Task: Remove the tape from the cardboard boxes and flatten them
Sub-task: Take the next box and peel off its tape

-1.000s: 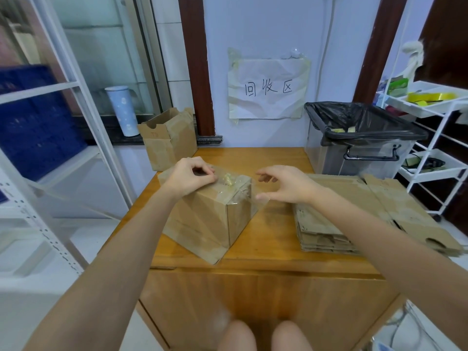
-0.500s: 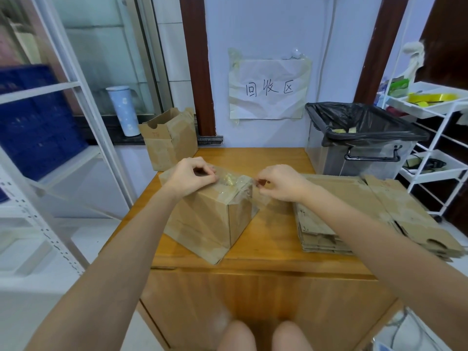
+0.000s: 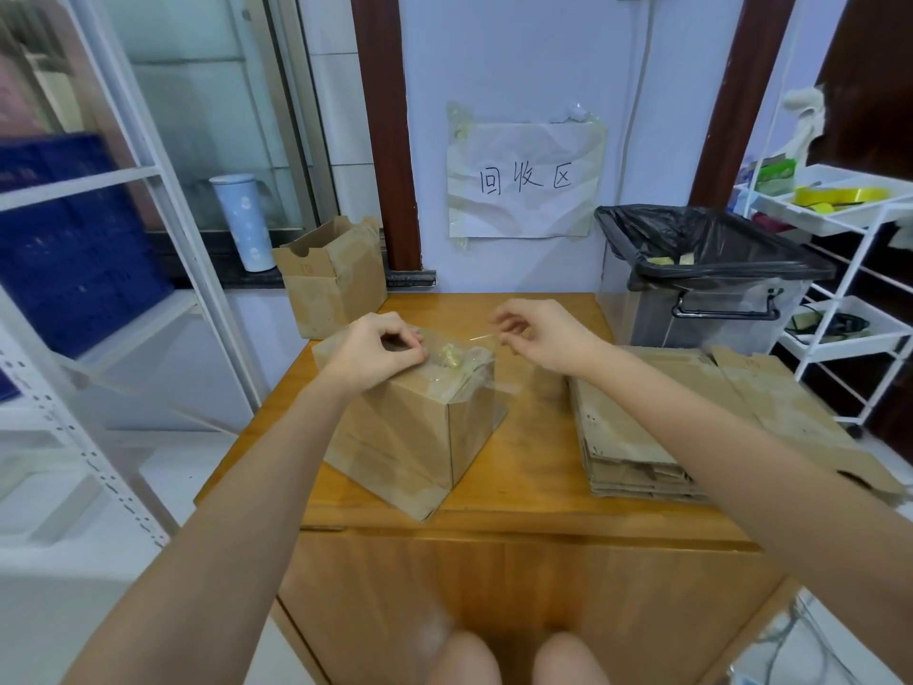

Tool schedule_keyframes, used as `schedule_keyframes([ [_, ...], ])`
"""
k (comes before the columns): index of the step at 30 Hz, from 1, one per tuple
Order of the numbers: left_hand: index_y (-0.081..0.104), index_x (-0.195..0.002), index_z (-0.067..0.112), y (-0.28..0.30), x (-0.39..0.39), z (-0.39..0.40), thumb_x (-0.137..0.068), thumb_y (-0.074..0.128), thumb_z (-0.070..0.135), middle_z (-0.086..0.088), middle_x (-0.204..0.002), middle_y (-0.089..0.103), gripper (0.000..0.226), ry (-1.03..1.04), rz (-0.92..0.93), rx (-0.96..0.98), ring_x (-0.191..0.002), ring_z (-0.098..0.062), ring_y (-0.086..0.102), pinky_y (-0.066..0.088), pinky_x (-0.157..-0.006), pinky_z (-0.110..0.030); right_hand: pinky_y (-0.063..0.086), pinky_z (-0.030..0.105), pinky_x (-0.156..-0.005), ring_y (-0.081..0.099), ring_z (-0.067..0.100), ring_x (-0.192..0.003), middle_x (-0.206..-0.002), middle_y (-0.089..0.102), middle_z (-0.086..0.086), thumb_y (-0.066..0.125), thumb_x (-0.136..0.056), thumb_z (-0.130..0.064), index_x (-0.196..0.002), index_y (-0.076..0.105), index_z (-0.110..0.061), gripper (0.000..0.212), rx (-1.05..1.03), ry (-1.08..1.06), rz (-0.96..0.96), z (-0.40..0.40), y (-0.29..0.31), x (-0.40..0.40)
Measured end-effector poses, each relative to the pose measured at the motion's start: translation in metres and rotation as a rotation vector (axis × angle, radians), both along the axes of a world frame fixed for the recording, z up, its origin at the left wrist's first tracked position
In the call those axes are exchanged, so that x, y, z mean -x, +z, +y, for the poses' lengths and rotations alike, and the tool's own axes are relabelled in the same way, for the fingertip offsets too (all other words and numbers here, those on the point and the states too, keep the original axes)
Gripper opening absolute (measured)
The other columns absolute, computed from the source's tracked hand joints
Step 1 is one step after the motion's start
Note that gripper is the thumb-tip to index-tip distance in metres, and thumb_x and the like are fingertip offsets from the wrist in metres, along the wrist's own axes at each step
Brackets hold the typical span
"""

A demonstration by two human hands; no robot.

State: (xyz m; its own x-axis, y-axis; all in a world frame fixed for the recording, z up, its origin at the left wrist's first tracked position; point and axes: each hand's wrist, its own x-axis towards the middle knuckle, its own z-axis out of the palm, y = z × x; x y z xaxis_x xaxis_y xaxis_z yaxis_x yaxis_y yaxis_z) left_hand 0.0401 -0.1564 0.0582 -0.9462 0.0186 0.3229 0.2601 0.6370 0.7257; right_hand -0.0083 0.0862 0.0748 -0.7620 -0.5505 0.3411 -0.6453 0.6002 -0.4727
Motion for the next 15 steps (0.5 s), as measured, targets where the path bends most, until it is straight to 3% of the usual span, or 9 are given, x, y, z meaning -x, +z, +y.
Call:
schedule_keyframes([
  [3, 0.073, -0.072, 0.013, 0.001, 0.0, 0.0, -0.077, 0.078, 0.012, 0.005, -0.09, 0.067, 0.006, 0.002, 0.0, 0.001, -0.101, -0.009, 0.062, 0.044, -0.1, -0.038, 0.052, 0.012, -0.079, 0.063, 0.008, -0.088, -0.107, 0.065, 0.006, 0.063, -0.086, 0.006, -0.122, 0.057, -0.003, 0.038, 0.279, 0.027, -0.386, 0.003, 0.002, -0.002],
  [7, 0.073, -0.072, 0.014, 0.0, 0.0, 0.0, -0.077, 0.078, 0.013, 0.006, -0.091, 0.067, 0.006, -0.001, 0.002, 0.007, -0.101, -0.009, 0.062, 0.044, -0.101, -0.039, 0.053, 0.015, -0.077, 0.063, 0.008, -0.092, -0.108, 0.063, 0.003, 0.064, -0.085, 0.005, -0.126, 0.055, -0.007, 0.043, 0.246, 0.096, -0.589, 0.007, 0.007, -0.002],
  [11, 0.073, -0.071, 0.015, -0.001, 0.002, 0.0, -0.076, 0.079, 0.015, 0.007, -0.09, 0.067, 0.007, -0.003, 0.009, 0.007, -0.101, -0.008, 0.062, 0.044, -0.101, -0.042, 0.054, 0.027, -0.088, 0.06, 0.016, -0.112, -0.125, 0.058, 0.007, 0.066, -0.083, -0.003, -0.137, 0.044, -0.008, 0.059, 0.38, 0.186, -0.874, 0.011, 0.01, 0.003],
  [15, 0.072, -0.069, 0.02, -0.001, 0.003, -0.003, -0.075, 0.079, 0.016, 0.009, -0.089, 0.067, 0.01, 0.006, 0.016, 0.011, -0.1, -0.009, 0.062, 0.045, -0.1, -0.045, 0.055, 0.027, -0.086, 0.066, 0.017, -0.102, -0.111, 0.066, 0.009, 0.069, -0.084, -0.008, -0.128, 0.054, -0.006, 0.047, 0.517, 0.042, -0.831, 0.008, 0.013, 0.002],
])
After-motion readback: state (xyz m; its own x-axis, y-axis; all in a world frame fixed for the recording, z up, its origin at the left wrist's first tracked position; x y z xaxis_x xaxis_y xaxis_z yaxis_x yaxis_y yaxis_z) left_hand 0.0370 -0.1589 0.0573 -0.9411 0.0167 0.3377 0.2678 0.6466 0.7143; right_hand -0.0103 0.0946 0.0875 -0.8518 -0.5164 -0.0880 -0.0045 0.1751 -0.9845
